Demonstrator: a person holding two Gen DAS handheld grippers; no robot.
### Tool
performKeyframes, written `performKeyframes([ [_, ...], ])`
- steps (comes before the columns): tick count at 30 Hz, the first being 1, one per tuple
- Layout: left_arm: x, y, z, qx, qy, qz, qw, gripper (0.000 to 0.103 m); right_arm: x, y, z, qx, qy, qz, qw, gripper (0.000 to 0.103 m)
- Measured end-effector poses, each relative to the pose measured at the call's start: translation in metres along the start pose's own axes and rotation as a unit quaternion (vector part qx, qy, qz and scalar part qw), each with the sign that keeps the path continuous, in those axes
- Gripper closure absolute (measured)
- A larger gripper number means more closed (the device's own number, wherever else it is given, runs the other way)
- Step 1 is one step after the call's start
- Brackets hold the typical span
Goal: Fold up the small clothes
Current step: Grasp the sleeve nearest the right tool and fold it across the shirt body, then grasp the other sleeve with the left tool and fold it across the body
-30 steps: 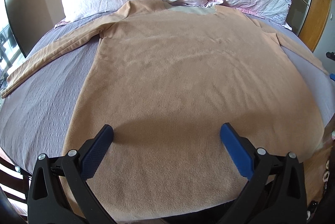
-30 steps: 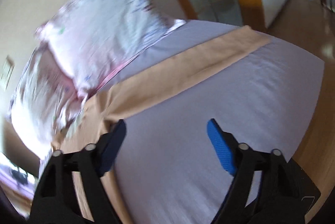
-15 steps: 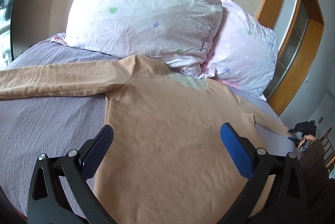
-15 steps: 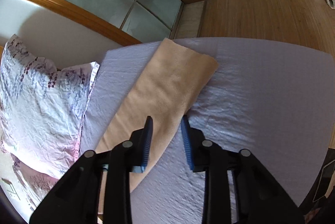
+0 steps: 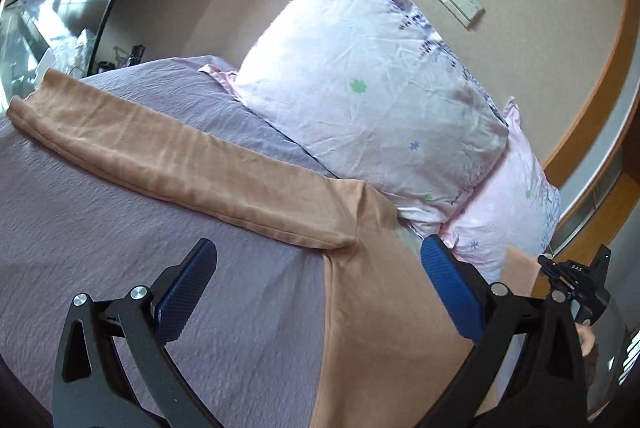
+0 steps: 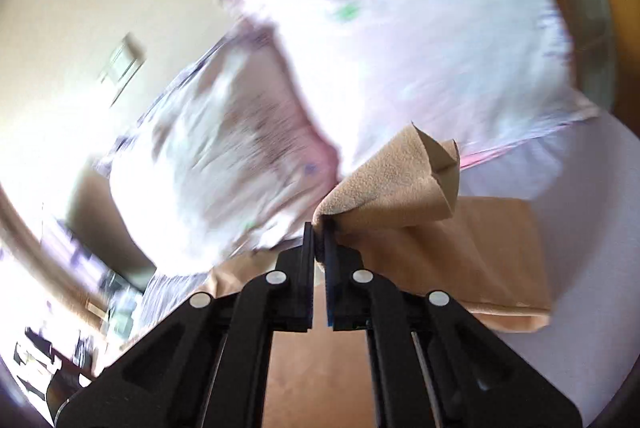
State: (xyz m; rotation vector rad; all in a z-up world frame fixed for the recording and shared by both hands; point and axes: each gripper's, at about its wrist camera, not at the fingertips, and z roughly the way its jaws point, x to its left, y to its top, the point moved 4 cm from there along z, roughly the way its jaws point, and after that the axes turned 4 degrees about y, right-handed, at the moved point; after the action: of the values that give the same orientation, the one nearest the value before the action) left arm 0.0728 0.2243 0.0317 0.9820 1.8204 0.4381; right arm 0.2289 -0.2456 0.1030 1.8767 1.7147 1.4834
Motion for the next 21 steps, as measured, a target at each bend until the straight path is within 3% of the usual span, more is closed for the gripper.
performKeyframes([
  [3,0.031,0.008,0.000,0.011,0.023,-0.057,0.9980,0.001,0.070,-0.052,0.082,0.100,0.044,-0.058,0.992,0.097],
  [5,0.051,0.014,-0.002,0.013,0.037,-0.083,0.9958,0.001,0.099,-0.095,0.133,0.198,0.045,-0.099,0.974,0.087],
  [6,0.060,0.017,-0.004,0.011,0.043,-0.092,0.9948,0.001,0.108,-0.121,0.152,0.256,0.049,-0.104,0.960,0.074],
  [7,0.069,0.021,-0.005,0.009,0.047,-0.102,0.9937,0.001,0.113,-0.137,0.156,0.282,0.050,-0.102,0.953,0.068],
  [8,0.078,0.024,-0.006,0.008,0.051,-0.112,0.9923,0.001,0.115,-0.145,0.156,0.287,0.055,-0.103,0.951,0.065],
  [9,0.086,0.028,-0.007,0.007,0.056,-0.123,0.9908,0.001,0.116,-0.145,0.151,0.277,0.058,-0.107,0.953,0.054],
  [10,0.095,0.032,-0.007,0.006,0.060,-0.136,0.9889,0.001,0.115,-0.139,0.143,0.255,0.057,-0.112,0.959,0.040],
  [12,0.112,0.038,-0.005,0.006,0.066,-0.162,0.9846,0.001,0.112,-0.121,0.124,0.209,0.052,-0.108,0.971,0.027],
  [16,0.138,0.050,0.001,0.008,0.079,-0.213,0.9739,0.003,0.091,-0.094,0.104,0.177,0.041,-0.086,0.980,0.025],
  [21,0.159,0.061,0.004,0.006,0.105,-0.254,0.9616,0.012,0.071,-0.094,0.093,0.177,0.041,-0.065,0.981,0.024],
])
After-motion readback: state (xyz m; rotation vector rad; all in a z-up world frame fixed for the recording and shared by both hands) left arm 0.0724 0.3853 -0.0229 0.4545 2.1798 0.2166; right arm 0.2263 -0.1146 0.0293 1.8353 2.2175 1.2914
